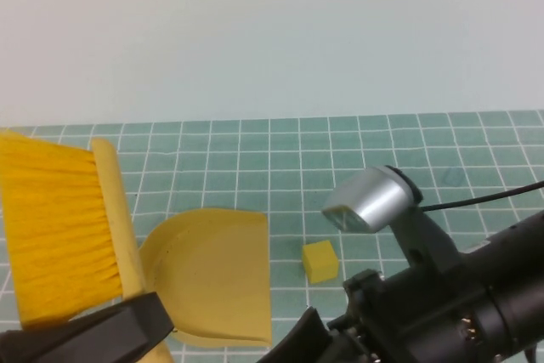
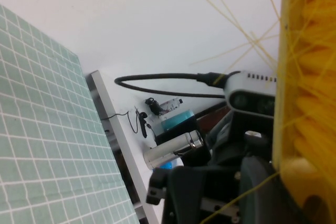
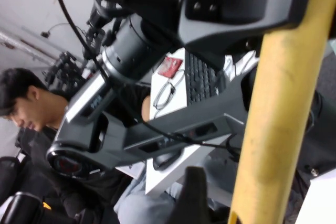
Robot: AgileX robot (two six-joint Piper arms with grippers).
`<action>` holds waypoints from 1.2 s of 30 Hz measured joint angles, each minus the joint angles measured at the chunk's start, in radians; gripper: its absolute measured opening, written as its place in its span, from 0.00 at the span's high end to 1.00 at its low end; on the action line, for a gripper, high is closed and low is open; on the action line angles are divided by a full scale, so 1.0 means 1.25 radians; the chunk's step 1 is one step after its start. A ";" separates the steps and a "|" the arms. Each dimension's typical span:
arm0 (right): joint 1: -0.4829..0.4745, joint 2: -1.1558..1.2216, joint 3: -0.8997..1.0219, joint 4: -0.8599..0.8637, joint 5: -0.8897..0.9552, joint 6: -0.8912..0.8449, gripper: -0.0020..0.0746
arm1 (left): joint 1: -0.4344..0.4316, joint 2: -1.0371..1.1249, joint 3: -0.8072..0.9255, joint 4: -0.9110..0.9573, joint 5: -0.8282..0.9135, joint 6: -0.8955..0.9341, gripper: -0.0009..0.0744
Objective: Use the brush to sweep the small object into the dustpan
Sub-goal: Hand over the broom, then pick up the dustpan from the table
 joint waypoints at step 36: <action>-0.064 0.099 -0.097 0.061 -0.109 -0.017 0.75 | 0.000 0.035 -0.104 0.333 -0.146 -0.024 0.56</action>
